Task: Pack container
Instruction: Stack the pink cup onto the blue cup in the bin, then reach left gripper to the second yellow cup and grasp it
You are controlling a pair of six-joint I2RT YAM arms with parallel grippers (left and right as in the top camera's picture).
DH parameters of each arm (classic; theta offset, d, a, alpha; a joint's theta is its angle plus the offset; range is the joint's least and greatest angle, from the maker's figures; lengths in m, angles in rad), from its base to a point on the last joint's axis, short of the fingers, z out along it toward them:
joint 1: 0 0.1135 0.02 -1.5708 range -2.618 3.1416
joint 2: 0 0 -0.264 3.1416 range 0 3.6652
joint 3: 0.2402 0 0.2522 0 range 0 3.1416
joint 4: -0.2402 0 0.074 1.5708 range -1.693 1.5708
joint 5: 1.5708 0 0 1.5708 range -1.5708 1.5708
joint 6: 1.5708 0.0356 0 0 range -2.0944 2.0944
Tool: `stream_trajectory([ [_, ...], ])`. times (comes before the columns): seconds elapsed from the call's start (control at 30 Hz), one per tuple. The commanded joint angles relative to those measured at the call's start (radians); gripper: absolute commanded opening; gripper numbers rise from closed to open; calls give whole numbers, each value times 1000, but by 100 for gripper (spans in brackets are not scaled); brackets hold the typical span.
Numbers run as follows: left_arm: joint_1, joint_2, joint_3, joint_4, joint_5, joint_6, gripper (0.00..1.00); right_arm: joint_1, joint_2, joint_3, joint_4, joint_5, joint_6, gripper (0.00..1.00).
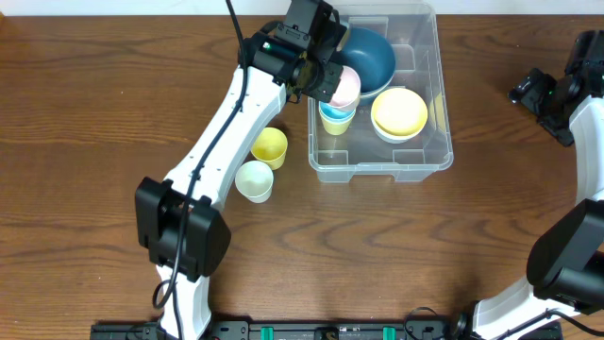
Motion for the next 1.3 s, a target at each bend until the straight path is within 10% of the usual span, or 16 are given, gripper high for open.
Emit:
stream_trajectory([
  [0.0, 13, 16, 3, 1, -19, 13, 6, -2, -2, -2, -1, 4, 14, 99],
  [0.13, 13, 37, 3, 2, -19, 14, 43, -2, -2, -2, -1, 4, 14, 99],
  [0.23, 14, 37, 3, 14, -20, 14, 54, -2, -2, -2, -1, 4, 14, 99],
  [0.83, 255, -202, -23, -448, -83, -136, 61, -2, -2, -2, -1, 4, 14, 99],
  [1.27, 280, -164, -353, -193, -83, -117, 61, -2, -2, -2, -1, 4, 14, 99],
])
